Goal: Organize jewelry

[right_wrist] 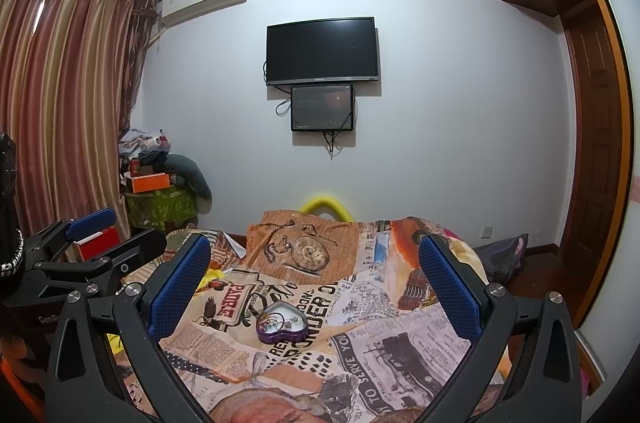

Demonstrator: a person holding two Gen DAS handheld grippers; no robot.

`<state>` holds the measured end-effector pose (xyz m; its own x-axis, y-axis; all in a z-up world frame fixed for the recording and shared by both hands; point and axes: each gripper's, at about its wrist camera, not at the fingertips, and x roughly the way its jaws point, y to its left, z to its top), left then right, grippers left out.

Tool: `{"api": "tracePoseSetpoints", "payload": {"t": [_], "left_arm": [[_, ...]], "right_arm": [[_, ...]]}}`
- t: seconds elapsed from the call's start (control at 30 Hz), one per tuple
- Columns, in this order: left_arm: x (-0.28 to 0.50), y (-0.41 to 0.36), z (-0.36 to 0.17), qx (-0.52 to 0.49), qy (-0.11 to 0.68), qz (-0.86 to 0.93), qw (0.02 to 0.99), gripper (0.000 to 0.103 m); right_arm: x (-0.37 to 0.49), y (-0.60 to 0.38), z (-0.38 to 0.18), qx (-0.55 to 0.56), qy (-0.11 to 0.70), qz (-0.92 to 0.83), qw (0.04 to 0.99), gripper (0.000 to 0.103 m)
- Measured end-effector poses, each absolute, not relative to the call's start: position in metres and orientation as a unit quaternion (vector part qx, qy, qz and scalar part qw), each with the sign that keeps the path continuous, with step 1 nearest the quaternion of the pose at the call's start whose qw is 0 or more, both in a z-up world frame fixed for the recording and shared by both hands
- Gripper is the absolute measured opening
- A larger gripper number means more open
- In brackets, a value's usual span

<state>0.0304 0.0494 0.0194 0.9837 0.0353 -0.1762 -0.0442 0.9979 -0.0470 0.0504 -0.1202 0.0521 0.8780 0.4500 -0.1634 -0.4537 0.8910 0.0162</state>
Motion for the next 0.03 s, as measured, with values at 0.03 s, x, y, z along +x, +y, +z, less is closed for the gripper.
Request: {"api": "tracePoseSetpoints", "payload": {"t": [0.03], "left_arm": [[0.0315, 0.0502, 0.0187, -0.025, 0.089, 0.021, 0.995, 0.102]], "right_arm": [[0.0515, -0.1198, 0.0514, -0.012, 0.083, 0.233, 0.969, 0.103]]}}
